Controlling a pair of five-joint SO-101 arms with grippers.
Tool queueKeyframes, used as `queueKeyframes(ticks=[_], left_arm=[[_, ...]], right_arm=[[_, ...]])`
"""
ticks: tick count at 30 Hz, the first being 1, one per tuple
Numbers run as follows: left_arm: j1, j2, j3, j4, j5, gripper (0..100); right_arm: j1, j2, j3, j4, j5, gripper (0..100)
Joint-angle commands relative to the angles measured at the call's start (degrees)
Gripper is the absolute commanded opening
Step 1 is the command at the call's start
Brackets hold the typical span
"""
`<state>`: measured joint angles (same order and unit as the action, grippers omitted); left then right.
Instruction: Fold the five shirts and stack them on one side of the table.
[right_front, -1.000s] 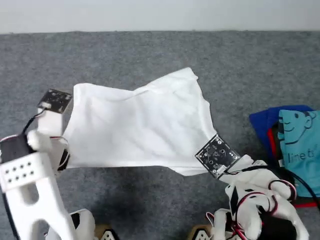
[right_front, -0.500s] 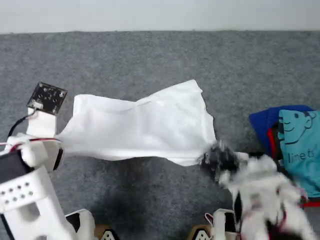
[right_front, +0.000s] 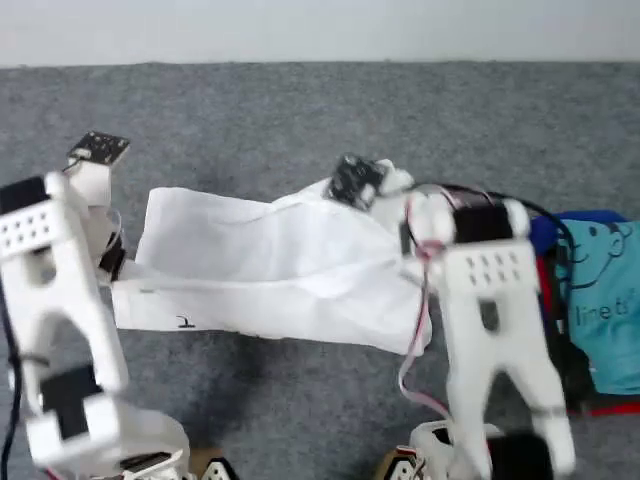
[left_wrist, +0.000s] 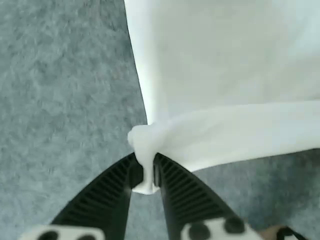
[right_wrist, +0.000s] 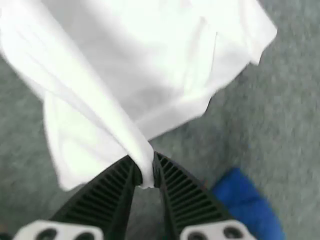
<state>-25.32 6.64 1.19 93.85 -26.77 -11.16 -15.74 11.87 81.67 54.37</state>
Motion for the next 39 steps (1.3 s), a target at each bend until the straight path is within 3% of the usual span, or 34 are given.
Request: queueKeyframes(ticks=[1, 11, 20, 27, 30, 33, 39], left_arm=[[2.3, 10.8, -13.1, -0.7, 2.2, 1], [7.5, 36.8, -50.2, -0.8, 10.4, 2], [9.8, 54.9, -79.3, -0.3, 16.7, 2], [9.3, 61.9, -87.7, 2.5, 17.0, 2], [9.0, 62.9, -89.1, 3.2, 17.0, 2], [9.0, 63.1, -89.2, 3.3, 17.0, 2], [8.9, 62.7, -89.3, 3.3, 17.0, 7]], right_arm=[[-1.1, 10.9, -10.8, -1.5, -0.3, 1.0], [-0.8, 38.3, -40.9, -1.8, -0.8, 1.0], [-0.7, 63.8, -75.1, -2.4, -6.4, 1.0], [0.0, 83.9, -96.5, -5.2, -11.2, 1.3], [0.3, 89.6, -102.9, -6.6, -12.7, 5.8], [0.4, 92.4, -106.5, -6.6, -15.3, 12.5], [1.7, 90.9, -108.4, -6.6, -20.1, 13.3]])
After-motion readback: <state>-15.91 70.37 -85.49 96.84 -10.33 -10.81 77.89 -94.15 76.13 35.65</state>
